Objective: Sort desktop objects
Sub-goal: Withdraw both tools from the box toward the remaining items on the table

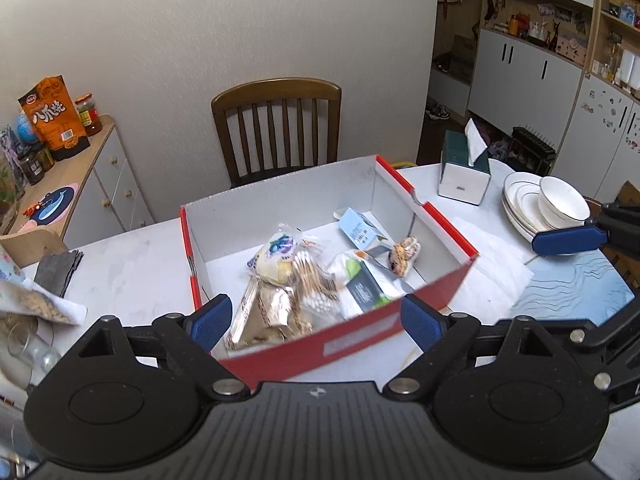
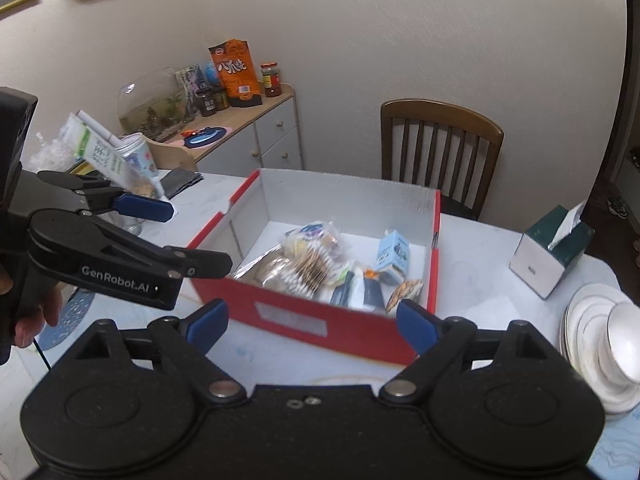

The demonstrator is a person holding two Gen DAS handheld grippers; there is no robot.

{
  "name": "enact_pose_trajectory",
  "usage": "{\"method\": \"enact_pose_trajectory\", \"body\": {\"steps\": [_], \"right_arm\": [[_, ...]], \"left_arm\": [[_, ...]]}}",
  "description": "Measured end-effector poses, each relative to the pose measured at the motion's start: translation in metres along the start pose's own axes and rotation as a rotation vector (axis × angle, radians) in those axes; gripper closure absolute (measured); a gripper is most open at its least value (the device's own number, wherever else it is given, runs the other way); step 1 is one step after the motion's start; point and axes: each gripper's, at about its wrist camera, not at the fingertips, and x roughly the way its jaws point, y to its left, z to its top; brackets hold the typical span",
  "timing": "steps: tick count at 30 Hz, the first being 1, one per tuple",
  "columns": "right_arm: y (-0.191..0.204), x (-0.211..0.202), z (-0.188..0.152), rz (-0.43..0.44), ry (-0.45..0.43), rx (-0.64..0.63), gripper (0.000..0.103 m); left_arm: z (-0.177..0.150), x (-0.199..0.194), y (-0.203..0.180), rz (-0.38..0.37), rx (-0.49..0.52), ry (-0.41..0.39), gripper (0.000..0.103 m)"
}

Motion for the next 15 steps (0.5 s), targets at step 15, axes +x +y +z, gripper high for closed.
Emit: {"method": "enact_pose_trajectory", "body": {"steps": [15], "right_arm": [[0.018, -0.055, -0.067, 0.045, -0.011, 0.028, 0.011]], "left_arm": [[-0.049, -0.055, -0.031, -0.010, -0.035, -0.032, 0.000]]}}
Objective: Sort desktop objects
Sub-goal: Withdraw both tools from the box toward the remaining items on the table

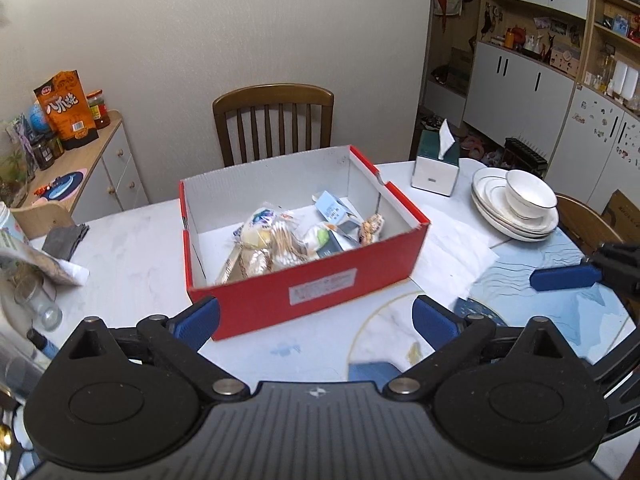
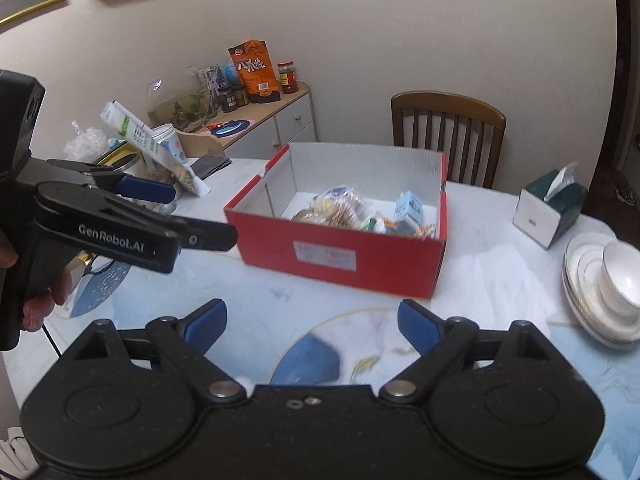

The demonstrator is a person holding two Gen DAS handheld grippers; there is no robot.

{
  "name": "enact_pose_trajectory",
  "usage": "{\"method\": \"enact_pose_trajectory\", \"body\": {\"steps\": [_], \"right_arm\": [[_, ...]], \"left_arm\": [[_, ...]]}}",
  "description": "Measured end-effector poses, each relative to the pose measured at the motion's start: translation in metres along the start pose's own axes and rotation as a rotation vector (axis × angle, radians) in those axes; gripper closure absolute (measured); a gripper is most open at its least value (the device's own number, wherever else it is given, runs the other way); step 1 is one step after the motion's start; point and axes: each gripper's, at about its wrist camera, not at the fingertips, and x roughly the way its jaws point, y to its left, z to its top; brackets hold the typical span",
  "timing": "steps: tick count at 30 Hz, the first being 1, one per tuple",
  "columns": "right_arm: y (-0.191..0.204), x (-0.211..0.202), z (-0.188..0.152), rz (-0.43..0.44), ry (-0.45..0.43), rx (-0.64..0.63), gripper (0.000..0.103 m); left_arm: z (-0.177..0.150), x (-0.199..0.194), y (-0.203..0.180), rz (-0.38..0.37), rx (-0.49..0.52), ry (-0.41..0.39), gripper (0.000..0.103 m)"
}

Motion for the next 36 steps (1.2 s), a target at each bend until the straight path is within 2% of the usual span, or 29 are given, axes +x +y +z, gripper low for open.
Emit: {"method": "enact_pose_trajectory", "body": {"steps": [7, 18, 36], "right_arm": [[0.014, -0.011, -0.031, 0.018, 0.015, -0.021, 0.011], [0.024, -0.013, -0.076, 0.014, 0.058, -0.017, 0.011], [0.039, 0.016, -0.121, 0.021, 0.177, -0.043, 0.017]], "left_arm": [[-0.021, -0.014, -0.014, -0.003, -0.008, 0.001, 0.000], [-0.062, -0.014, -0.023, 0.000, -0.024, 0.029, 0.000], [-0.126, 0.023, -0.029, 0.016, 0.029, 0.135, 0.000]]}}
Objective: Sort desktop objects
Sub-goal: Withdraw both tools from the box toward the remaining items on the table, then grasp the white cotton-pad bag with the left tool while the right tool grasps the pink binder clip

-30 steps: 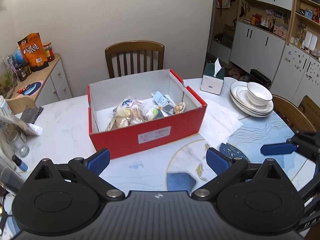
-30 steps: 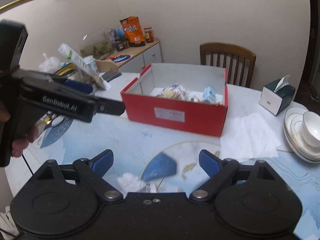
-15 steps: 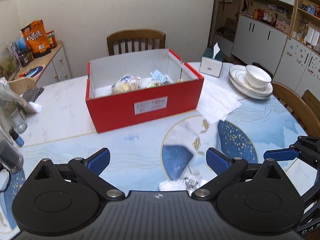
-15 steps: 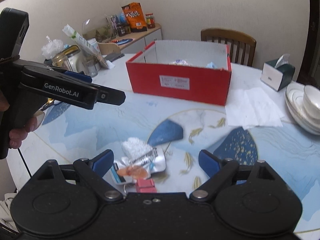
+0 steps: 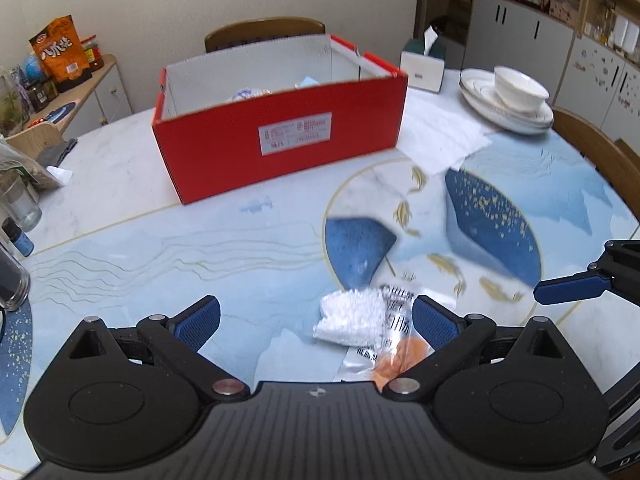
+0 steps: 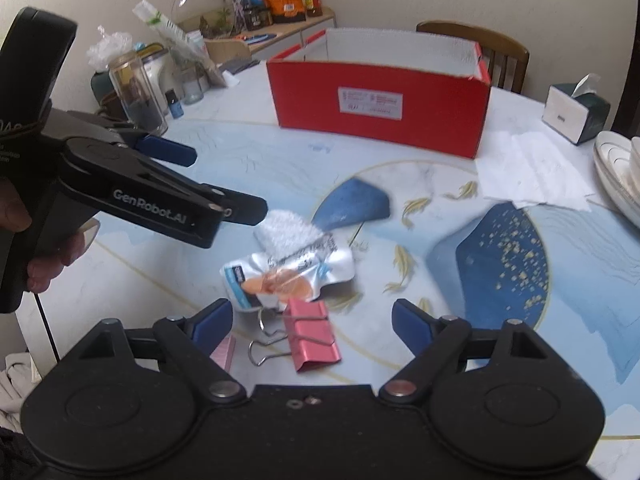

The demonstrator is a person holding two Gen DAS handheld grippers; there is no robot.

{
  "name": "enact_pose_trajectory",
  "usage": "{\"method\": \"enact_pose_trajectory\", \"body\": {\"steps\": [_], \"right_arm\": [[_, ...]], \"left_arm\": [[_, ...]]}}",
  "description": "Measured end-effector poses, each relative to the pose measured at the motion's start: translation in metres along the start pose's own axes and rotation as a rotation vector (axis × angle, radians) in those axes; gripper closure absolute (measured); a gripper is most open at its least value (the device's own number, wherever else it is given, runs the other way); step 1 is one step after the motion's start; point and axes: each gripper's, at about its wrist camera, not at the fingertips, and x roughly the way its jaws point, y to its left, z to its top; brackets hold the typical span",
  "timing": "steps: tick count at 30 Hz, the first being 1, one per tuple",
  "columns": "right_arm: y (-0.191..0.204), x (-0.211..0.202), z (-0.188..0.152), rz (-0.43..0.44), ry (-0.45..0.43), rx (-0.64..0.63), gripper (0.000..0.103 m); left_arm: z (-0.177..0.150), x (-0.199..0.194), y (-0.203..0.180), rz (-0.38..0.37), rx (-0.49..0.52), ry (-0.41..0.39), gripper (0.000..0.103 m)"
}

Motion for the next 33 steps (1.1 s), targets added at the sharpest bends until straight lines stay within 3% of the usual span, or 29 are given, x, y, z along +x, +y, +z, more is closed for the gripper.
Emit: {"method": "enact_pose_trajectory", "body": {"steps": [7, 23, 33], "right_arm": [[0.004, 0.017, -0.009, -0.008, 0.041, -0.003, 0.019], [0.005, 0.049, -0.012, -0.048, 0.091, 0.011, 0.036], [0.012, 0.055, -0.012, -0.074, 0.095, -0.037, 0.045]], "left_arm": [[-0.005, 0.019, 0.002, -0.002, 0.012, 0.027, 0.000], [-0.008, 0.049, 0.007, -0.052, 0.010, 0.055, 0.002], [-0.008, 0.053, 0.003, -0.119, 0.011, 0.060, 0.009]]}}
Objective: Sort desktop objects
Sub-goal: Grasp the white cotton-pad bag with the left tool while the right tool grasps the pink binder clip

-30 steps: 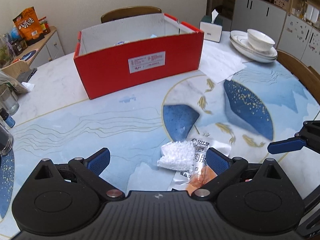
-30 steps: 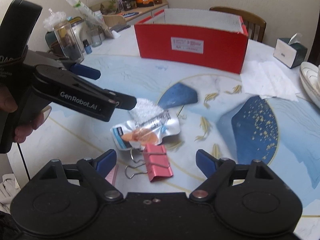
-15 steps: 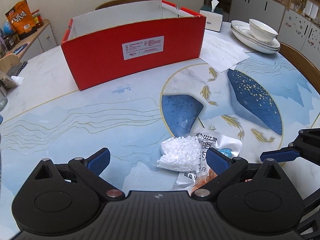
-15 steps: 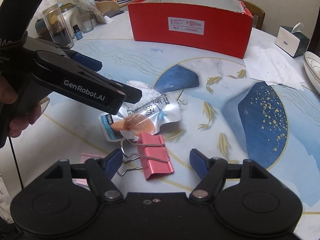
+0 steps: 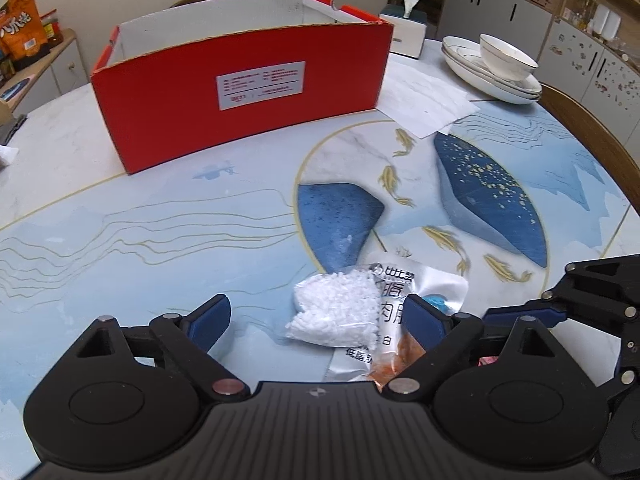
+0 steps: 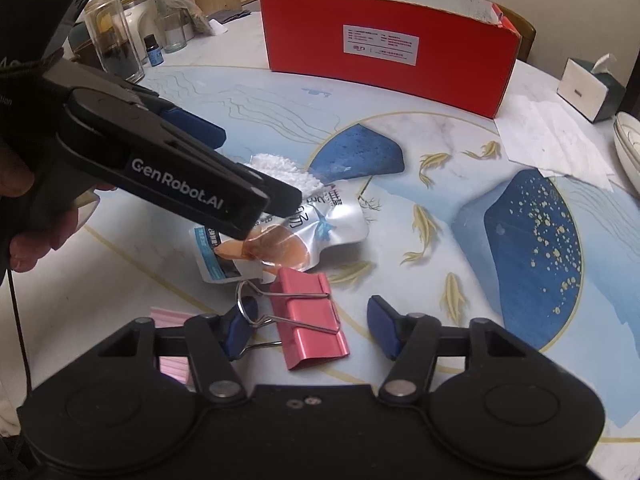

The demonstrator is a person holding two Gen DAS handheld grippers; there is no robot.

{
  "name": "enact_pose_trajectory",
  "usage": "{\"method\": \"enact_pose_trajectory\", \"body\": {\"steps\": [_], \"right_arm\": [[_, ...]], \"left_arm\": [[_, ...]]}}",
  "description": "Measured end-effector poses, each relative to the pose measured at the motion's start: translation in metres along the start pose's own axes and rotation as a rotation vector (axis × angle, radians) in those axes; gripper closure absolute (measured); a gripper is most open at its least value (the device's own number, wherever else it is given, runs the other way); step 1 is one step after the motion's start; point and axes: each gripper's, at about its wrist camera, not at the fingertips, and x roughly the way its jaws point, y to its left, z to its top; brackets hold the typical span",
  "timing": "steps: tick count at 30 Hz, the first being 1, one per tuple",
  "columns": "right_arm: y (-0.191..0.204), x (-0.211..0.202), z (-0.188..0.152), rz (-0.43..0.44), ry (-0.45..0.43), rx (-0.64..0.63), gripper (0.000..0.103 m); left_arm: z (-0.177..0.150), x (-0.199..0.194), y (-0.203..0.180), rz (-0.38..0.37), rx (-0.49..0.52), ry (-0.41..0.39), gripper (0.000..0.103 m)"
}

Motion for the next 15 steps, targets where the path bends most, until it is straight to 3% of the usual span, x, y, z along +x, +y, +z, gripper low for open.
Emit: {"method": "enact_pose_trajectory", "body": {"steps": [1, 2, 3, 8, 15], "right_arm": [[0.0007, -0.0001, 0.0001, -0.003, -0.001, -0.004, 0.047], [0.0010, 0.0000, 0.0001, -0.007, -0.002, -0.007, 0.050], [0.0013, -0.0001, 0.0002, -0.009, -0.002, -0.009, 0.051], [0.0040, -0.0018, -0.0010, -0.001, -0.003, -0.018, 0.064], [0.0013, -0.0036, -0.0017, 0.003, -0.005, -0.009, 0.068]], "left_arm": [[0.0001, 0.0004, -0.0001, -0.005, -0.002, -0.001, 0.018], [0.0002, 0.0014, -0.0002, -0.010, -0.003, 0.005, 0.033], [0.0004, 0.0026, 0.0000, -0.016, -0.006, 0.013, 0.037], [0.0011, 0.0042, 0.0020, -0.024, -0.023, 0.016, 0.047], [0.0011, 0.0045, 0.0052, -0.032, -0.048, 0.025, 0.055]]}}
